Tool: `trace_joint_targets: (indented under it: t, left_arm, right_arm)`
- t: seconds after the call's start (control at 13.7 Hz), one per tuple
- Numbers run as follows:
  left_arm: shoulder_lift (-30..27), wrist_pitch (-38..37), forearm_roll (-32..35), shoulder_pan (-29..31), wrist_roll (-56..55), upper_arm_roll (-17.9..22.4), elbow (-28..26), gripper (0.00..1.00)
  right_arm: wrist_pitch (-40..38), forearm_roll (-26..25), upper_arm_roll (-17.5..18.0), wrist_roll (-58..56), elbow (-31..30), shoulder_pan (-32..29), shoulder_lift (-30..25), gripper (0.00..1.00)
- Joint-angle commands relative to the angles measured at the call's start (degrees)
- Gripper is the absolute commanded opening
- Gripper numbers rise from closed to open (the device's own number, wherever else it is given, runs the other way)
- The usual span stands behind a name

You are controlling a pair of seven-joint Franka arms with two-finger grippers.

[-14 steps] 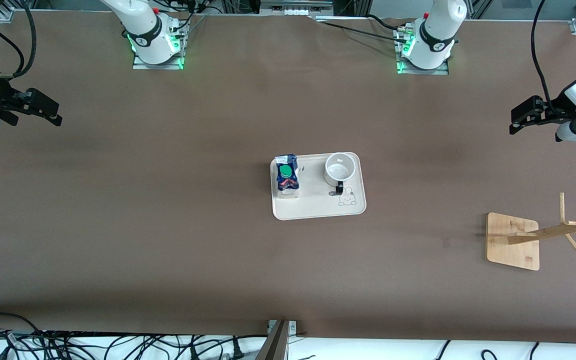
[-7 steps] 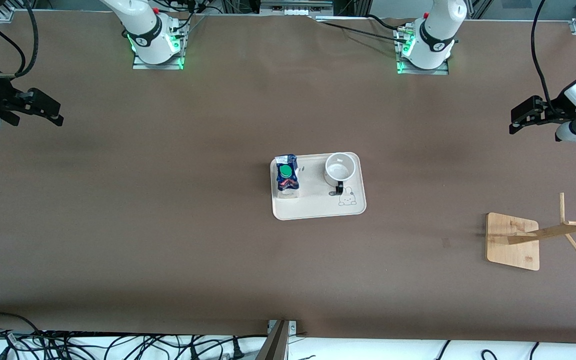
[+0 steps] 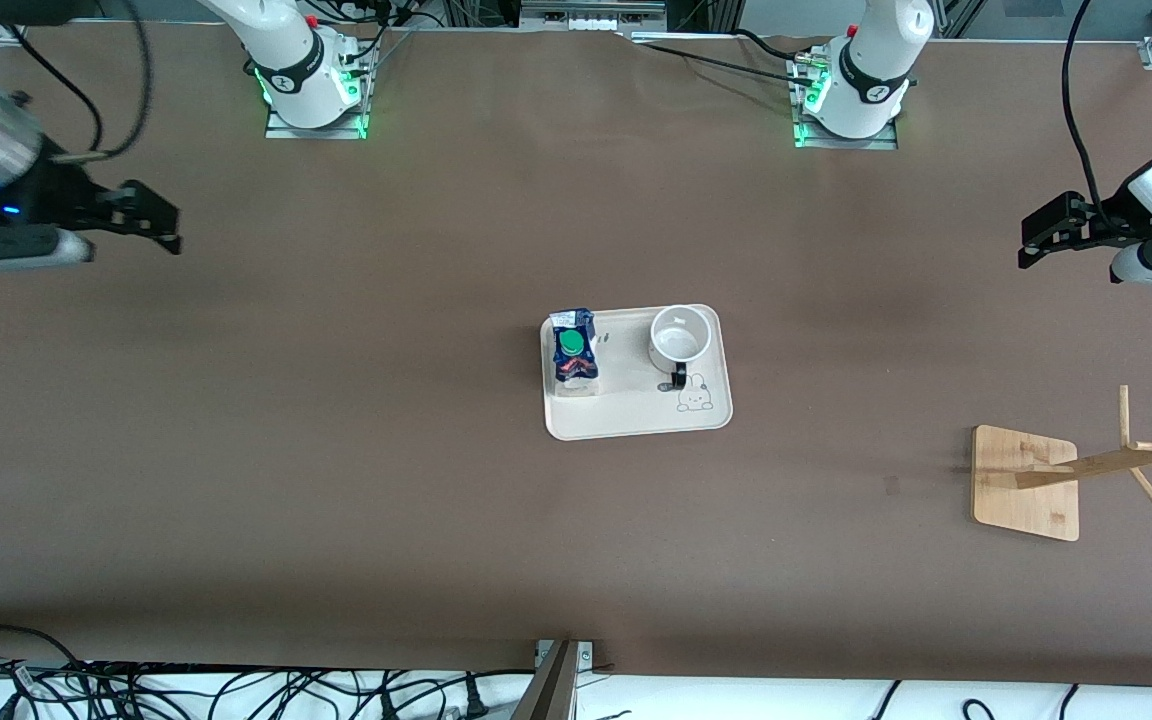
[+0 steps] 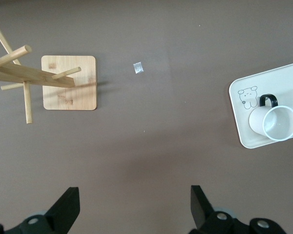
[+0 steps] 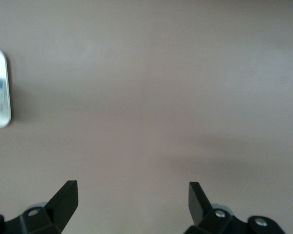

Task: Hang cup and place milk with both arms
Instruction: 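Reach the right gripper over the blue milk carton on the tray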

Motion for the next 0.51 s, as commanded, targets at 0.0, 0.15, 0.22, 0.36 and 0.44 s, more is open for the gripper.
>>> trace_joint_targets:
  t: [0.0, 0.15, 0.22, 0.36, 0.44]
  left_arm:
    - [1.1, -1.7, 1.0, -0.2, -0.5, -0.2, 2.3, 1.0]
    - [1.1, -1.9, 0.9, -0.2, -0.6, -0.2, 2.3, 1.0]
    - [1.1, -2.0, 0.9, -0.2, -0.6, -0.2, 2.3, 1.0]
    - [1.1, -2.1, 0.9, -0.2, -0.6, -0.2, 2.3, 1.0]
    - [1.1, -2.1, 0.9, -0.2, -0.6, -0.2, 2.3, 1.0]
  right_arm:
    - [1.0, 3.2, 1.6, 0.8, 1.9, 5.7, 5.3, 1.0]
    - [4.7, 6.2, 1.9, 10.5, 3.8, 10.2, 9.4, 1.0]
    - [6.2, 7.5, 1.9, 13.8, 5.5, 13.0, 11.7, 1.0]
    - [9.0, 8.0, 1.9, 19.7, 11.3, 18.6, 17.9, 1.0]
    - [10.0, 8.1, 1.9, 22.9, 14.1, 21.0, 21.0, 1.0]
